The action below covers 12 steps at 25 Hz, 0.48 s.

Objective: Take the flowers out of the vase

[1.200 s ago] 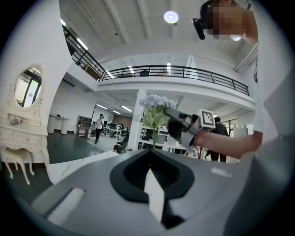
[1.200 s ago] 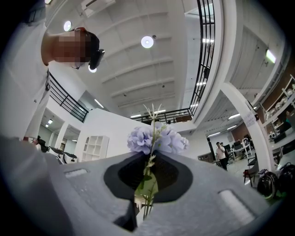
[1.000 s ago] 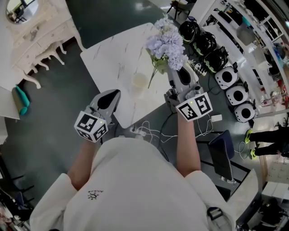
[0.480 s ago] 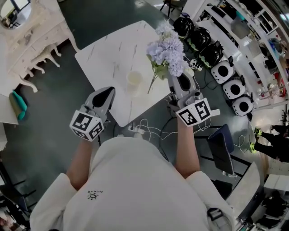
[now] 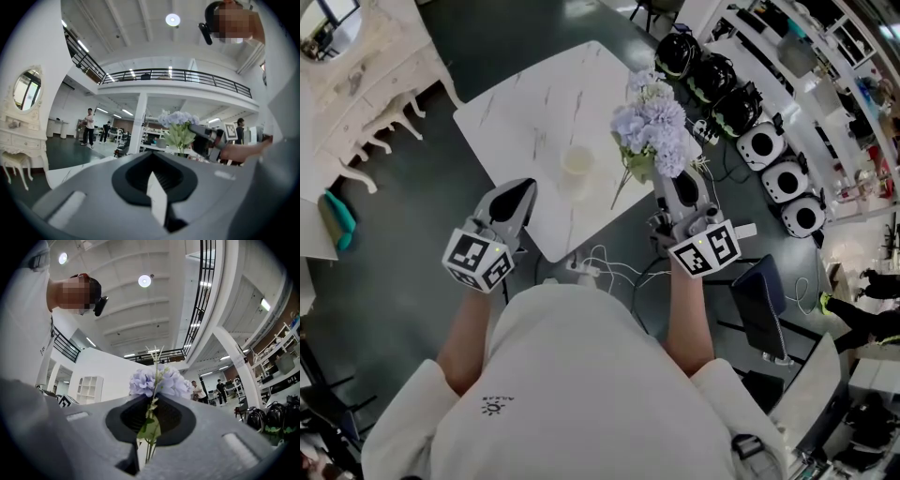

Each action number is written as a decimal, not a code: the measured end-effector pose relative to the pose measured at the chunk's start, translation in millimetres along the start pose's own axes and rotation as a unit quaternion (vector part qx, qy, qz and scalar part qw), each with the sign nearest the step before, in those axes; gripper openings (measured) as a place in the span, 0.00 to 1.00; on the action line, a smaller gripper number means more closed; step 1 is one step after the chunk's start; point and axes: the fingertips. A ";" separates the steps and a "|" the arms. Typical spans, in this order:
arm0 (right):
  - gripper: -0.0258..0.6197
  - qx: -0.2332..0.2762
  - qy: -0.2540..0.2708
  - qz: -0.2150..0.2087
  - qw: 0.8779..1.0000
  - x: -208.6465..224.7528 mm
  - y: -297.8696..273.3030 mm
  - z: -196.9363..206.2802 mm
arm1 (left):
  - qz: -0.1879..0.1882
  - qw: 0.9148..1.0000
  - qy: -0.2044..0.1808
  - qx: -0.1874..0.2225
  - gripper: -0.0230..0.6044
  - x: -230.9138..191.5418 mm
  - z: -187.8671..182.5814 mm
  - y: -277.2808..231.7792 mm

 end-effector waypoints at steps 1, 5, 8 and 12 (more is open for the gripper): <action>0.08 -0.002 -0.002 0.001 1.000 -0.5 2.1 2.3 | 0.000 1.000 0.000 0.001 0.02 -0.9 -0.1 0.5; 0.08 -0.006 -0.011 0.004 1.000 -2.7 11.5 10.1 | -0.004 1.000 0.005 0.002 0.02 -2.9 0.6 2.4; 0.08 -0.010 -0.017 0.008 1.000 -4.3 18.9 15.8 | -0.008 1.000 0.006 0.002 0.02 -4.5 1.0 3.8; 0.08 -0.021 -0.024 0.009 0.999 -5.9 28.7 28.2 | -0.010 1.000 0.007 0.003 0.02 -5.4 3.6 5.1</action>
Point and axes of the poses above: the fingertips, and each gripper's own axes: y backward along the fingers, x to its right, z out of its underside, and after that the axes turned 7 degrees about -x, right-handed
